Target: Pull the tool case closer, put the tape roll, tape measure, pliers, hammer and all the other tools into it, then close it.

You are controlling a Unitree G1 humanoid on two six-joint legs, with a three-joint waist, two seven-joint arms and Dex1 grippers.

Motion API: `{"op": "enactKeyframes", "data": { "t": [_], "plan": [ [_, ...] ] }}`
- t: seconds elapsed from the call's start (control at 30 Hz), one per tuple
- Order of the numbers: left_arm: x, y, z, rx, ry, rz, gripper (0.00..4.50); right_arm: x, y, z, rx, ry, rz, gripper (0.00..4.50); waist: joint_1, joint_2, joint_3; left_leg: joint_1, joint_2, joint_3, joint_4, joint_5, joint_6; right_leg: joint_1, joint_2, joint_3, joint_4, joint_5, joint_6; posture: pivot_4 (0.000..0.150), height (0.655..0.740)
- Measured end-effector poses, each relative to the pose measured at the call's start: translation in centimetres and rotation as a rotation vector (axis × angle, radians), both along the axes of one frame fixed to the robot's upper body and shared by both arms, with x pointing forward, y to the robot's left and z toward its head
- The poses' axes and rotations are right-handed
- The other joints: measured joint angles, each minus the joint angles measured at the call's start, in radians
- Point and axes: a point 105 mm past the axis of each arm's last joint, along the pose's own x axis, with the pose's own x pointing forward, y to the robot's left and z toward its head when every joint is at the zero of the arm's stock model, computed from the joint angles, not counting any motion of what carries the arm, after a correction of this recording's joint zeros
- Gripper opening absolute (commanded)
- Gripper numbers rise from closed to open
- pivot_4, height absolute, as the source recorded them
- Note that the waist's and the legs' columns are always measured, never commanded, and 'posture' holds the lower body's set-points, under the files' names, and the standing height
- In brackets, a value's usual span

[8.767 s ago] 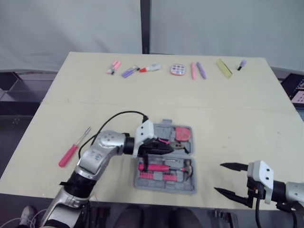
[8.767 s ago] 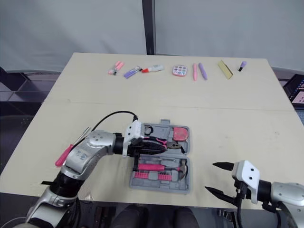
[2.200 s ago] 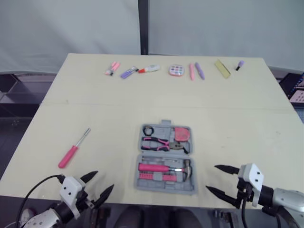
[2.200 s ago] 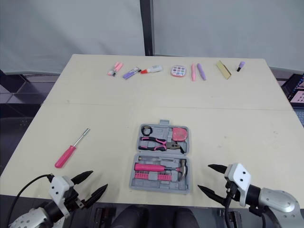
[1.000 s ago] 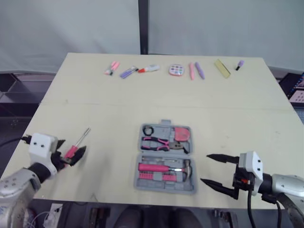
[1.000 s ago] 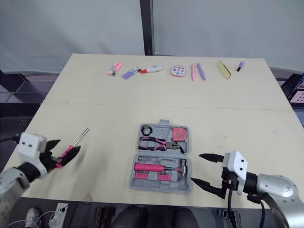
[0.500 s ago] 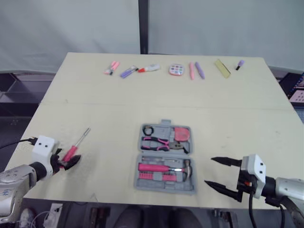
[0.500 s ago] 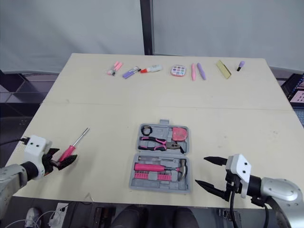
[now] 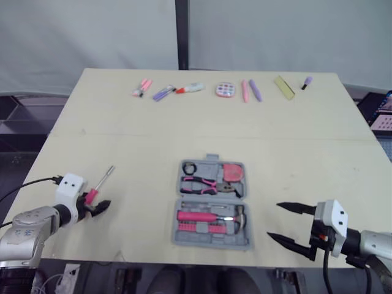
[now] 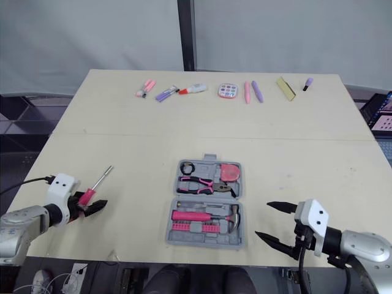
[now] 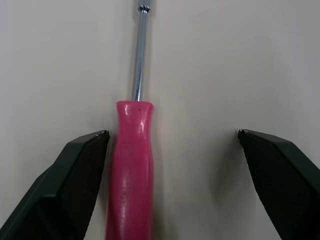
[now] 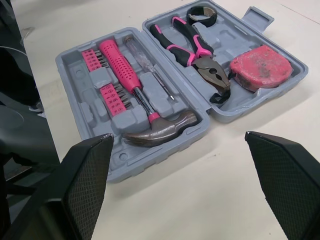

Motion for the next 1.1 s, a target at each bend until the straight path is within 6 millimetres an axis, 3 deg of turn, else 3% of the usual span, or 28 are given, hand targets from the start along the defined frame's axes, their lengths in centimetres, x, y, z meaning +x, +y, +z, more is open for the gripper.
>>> {"op": "enactKeyframes", "data": {
  "t": [1.1],
  "plan": [
    [0.6,0.0,-1.5,-0.022,-0.062,-0.034,4.45,-0.2,-0.5,0.3,-0.015,-0.011,-0.024,4.50,0.004,0.011,-0.006,0.003,-0.001,0.000,0.000,0.000,0.000,0.000,-0.001,0.000,0.006,0.000,0.000,0.150,0.7134]
  ]
}}
